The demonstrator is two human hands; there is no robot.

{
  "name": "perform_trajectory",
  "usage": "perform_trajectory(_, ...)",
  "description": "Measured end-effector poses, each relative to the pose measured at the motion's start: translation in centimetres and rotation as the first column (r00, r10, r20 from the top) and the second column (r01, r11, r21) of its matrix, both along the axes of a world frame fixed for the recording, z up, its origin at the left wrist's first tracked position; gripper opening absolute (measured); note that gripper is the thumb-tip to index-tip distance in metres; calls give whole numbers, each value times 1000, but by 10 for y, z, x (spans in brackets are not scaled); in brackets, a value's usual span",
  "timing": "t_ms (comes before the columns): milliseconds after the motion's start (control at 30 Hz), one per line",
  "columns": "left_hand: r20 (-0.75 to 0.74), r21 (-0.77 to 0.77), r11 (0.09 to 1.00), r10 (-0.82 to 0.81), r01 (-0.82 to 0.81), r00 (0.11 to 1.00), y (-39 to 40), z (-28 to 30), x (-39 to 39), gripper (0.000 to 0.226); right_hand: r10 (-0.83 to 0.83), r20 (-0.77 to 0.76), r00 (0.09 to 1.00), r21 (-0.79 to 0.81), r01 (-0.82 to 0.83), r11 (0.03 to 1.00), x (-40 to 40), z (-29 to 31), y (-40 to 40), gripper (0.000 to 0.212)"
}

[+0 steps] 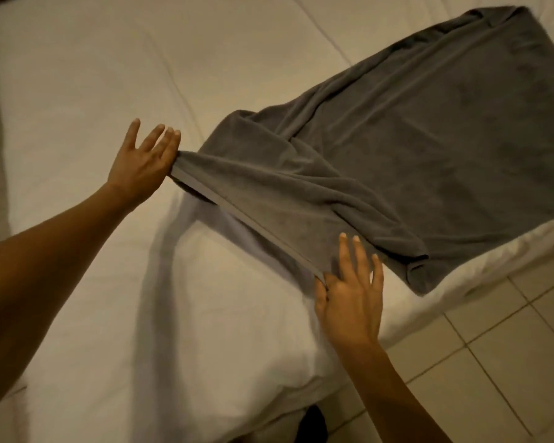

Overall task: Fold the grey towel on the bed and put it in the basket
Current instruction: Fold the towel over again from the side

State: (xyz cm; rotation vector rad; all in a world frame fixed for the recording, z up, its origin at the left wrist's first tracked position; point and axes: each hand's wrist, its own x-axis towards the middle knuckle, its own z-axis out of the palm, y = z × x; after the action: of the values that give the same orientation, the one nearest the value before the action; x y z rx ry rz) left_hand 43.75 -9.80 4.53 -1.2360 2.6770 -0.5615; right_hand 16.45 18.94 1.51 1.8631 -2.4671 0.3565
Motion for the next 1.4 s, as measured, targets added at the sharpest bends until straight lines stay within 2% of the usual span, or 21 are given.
perform_trajectory(133,72,129,989,58,-67,996,-1,-37,16,52,-41,-27,999,149,45,988,24,-42,4,39)
perform_trajectory(233,15,202,978,55,-57,998,0,-78,13,54,-75,-64,995,342,92,935,35,-76,14,41)
perform_trajectory(367,-74,275,961,57,-34,996,-5,-99,17,60,-125,-61,990,515,139,846,60,-96,16,27)
perform_trajectory(467,-101,312,950,53,-19,993,-16,-100,24,64,-190,-49,981,482,190,856,86,-100,0,61)
perform_trajectory(533,-128,343,939,57,-10,990,-21,-101,30,64,-179,-52,982,454,183,872,101,-98,-17,68)
perform_trajectory(700,-183,386,916,-35,104,982,-21,-114,48,68,-110,33,993,466,82,881,120,-100,-53,58)
perform_trajectory(800,-202,399,912,-10,92,979,-18,-122,58,60,-138,28,990,525,103,845,121,-99,-63,59)
perform_trajectory(900,-198,381,922,13,65,980,-20,-122,55,55,-182,9,983,464,157,871,114,-91,-59,56)
perform_trajectory(967,-223,370,929,65,23,973,-24,-118,45,53,-198,-3,980,407,182,895,108,-85,-48,55)
perform_trajectory(1067,-312,373,922,230,-103,922,-34,-109,17,53,-284,-29,958,364,274,890,97,-79,-29,52)
perform_trajectory(1133,-287,366,922,243,-128,927,-44,-104,0,56,-344,-57,937,335,343,878,87,-74,-18,49)
perform_trajectory(1200,-228,333,937,190,-107,955,-54,-98,-11,60,-366,-87,927,317,374,872,78,-68,-12,53)
perform_trajectory(1300,-153,272,960,107,-62,982,-67,-85,-12,65,-361,-113,926,317,378,870,65,-62,-12,45)
perform_trajectory(1400,-107,208,975,98,-74,989,-80,-66,-6,61,-389,-106,915,336,401,852,61,-52,-22,51)
